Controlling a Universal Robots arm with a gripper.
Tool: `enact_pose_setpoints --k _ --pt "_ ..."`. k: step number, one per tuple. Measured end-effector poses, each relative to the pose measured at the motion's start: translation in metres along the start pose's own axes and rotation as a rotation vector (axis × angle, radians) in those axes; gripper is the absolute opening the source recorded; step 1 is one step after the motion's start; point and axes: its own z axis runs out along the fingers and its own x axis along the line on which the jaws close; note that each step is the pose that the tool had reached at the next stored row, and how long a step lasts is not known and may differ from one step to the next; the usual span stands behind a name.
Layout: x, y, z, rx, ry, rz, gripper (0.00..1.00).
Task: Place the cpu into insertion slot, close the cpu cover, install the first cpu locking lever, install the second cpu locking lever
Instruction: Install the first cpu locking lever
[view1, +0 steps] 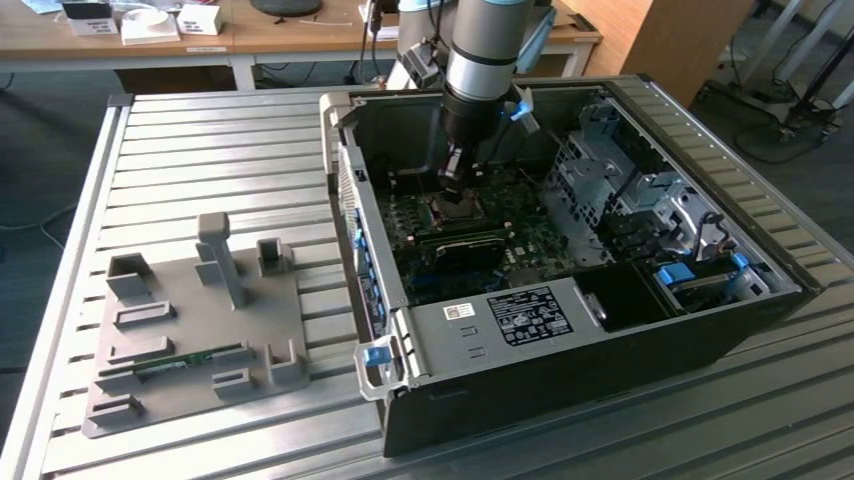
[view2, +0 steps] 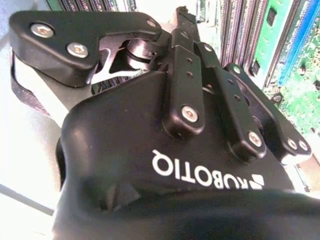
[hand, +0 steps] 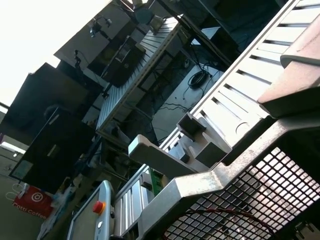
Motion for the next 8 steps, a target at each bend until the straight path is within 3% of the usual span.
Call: enact_pose_setpoints --k 8 --pt "0.0000 0.0000 0.0000 0.0003 0.0002 -0.015 0.11"
